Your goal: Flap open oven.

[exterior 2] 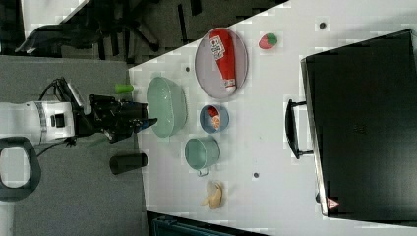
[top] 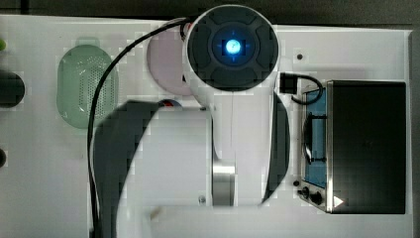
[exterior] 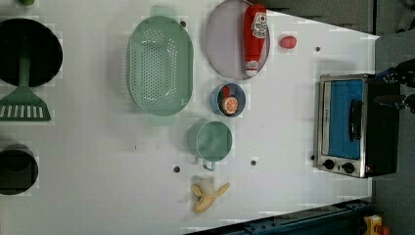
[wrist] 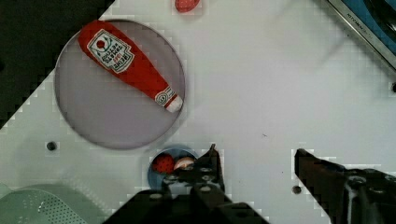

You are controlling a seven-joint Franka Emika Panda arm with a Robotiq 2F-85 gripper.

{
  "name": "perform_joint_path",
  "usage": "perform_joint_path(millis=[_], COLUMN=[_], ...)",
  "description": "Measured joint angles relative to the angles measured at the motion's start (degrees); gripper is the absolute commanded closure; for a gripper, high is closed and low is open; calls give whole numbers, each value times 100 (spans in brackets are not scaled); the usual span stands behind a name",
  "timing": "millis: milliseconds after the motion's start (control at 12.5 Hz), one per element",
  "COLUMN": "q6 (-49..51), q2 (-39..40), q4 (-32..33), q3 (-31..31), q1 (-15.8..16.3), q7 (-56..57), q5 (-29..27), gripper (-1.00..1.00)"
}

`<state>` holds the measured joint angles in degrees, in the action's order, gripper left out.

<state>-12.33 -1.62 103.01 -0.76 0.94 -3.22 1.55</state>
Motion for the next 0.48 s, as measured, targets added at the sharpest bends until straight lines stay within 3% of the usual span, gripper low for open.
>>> perform_joint_path(millis=[240,480], q6=[562,477], q2=[-1419,-2003], q4=[1393,1237], q3=[-173,-392], q1=[-14,-73], q7=[0,0], q5=[77,72], gripper=[-100,-100])
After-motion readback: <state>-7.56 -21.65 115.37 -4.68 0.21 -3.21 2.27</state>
